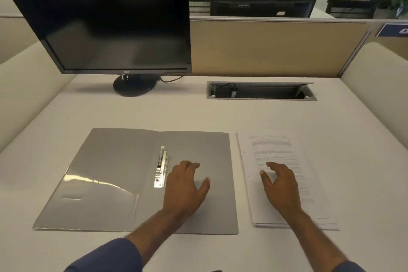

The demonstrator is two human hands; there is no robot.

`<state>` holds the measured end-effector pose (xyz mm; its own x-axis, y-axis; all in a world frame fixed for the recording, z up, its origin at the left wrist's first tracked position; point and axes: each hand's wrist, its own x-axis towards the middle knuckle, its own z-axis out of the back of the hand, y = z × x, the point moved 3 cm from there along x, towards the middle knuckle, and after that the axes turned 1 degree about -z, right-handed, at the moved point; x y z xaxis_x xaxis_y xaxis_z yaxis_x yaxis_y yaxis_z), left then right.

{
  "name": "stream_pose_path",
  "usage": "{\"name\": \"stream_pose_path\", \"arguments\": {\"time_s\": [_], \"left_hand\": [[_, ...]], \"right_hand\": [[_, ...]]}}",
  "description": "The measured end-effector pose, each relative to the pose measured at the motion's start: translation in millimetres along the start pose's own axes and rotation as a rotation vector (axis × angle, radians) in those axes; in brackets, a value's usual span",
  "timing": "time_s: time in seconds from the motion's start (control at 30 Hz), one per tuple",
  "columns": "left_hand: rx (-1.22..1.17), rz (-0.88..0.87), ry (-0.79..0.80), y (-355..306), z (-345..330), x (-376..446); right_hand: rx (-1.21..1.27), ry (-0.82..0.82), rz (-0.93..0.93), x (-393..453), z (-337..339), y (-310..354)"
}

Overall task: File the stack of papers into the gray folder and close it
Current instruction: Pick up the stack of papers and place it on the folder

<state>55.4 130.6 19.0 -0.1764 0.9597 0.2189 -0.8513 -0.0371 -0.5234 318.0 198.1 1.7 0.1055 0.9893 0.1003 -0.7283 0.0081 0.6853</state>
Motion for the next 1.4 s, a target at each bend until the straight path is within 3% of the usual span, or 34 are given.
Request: {"name": "stream_pose_path", "arguments": {"time_s": [0.1,0.23,0.4,0.87,0.97,1.1,1.27,1.4], "left_hand": [[-0.11,0.108,0.07,-14.7,-8.4,9.3],[-0.098,0.106,0.206,-29.2,-22.4,16.1],[-0.024,0.078,0.36,-50.8,-44.1,17.9],[0.0,0.217,0.481,-110.9,-88.4,22.4],[-0.13,0.318,0.445,-120.5,-94.6,22.9],[-0.468,0.588,0.409,-120.2,-97.5,23.3],[-0.779,0.838,0.45,-124.0,-98.7,22.9],[-0.731,0.885,0.472,-127.9,-102.7,20.9]], "right_hand": [[-0.024,-0.081,-0.077,9.5,23.2,-21.3],[-0.102,-0.126,-0.172,22.9,48.7,-46.4],[-0.213,-0.017,-0.246,31.2,60.1,-66.3],[-0.43,0.153,-0.147,36.9,55.0,-75.3],[-0.467,0.162,-0.117,37.6,53.8,-75.1],[-0.495,0.166,-0.085,38.6,53.2,-76.6],[-0.49,0.162,-0.073,40.4,54.2,-77.9],[-0.47,0.17,-0.071,41.0,54.7,-78.6]]}}
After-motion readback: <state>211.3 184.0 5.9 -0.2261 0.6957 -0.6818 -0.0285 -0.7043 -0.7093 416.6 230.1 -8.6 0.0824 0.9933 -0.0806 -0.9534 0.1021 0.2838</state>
